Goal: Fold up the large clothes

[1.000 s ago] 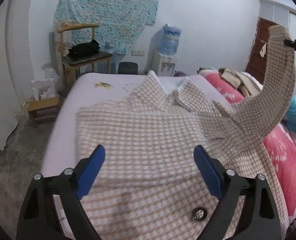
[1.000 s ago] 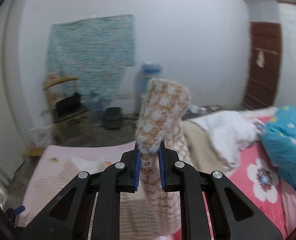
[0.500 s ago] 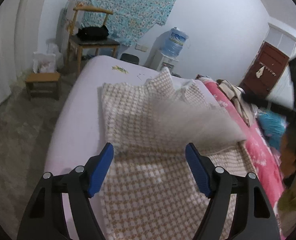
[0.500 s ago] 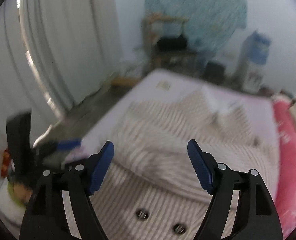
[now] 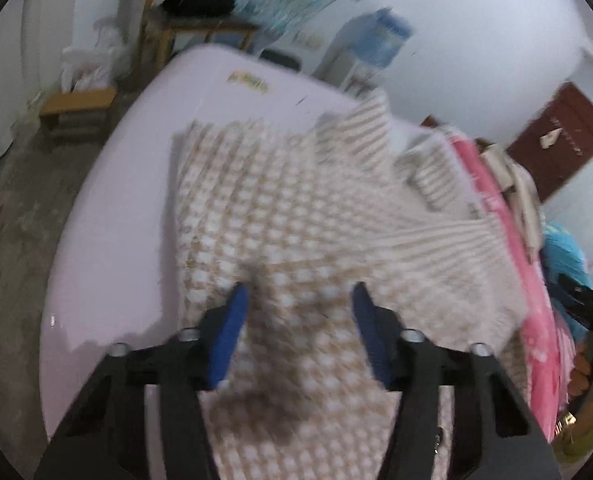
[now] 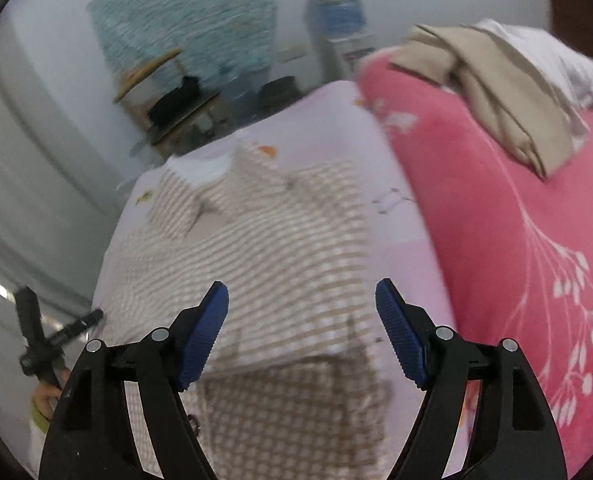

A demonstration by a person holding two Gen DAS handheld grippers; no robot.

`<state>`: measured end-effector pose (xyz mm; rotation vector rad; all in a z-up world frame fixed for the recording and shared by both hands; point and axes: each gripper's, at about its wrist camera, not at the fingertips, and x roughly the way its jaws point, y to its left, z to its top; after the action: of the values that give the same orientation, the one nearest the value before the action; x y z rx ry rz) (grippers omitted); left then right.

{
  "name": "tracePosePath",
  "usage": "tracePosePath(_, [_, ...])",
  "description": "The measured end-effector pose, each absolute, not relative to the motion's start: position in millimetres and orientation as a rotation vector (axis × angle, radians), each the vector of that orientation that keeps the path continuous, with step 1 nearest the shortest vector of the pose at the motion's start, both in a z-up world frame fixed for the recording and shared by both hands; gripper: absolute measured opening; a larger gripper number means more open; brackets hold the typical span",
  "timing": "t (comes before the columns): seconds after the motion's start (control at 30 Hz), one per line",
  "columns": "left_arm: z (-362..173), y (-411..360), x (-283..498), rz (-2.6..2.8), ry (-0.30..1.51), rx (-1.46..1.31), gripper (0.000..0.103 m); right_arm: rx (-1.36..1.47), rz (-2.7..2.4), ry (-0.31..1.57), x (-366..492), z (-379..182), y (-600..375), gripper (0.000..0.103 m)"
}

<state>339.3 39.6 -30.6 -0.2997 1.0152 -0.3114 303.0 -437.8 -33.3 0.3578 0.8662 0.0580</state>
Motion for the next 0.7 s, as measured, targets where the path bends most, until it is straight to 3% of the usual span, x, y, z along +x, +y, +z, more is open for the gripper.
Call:
tracePosePath(0.17, [-28.8, 35.7, 338.4, -0.29, 0.987, -0.239, 0.007, 0.348, 0.05, 0.875, 315.5, -47.9, -451.4, 0.073])
tracePosePath(0.27, [-11.2, 35.1, 344.7, -0.313, 0.945, -0.249, 0.004, 0.346, 0.044, 0.877, 318.8, -54.5, -455.5, 0.073])
tracePosePath(0.47, [69.3, 29.1, 364.7, -0.276, 0.689, -0.144, 0.004, 0.333, 0.044, 0.851, 322.7, -54.8, -456.9, 0.073])
tracePosePath(0.7, [-8.2, 41.9, 392.4, -0.191, 0.922, -0.127, 0.004, 0.271, 0.025, 0.855, 336.6, -62.3, -451.0, 0.071])
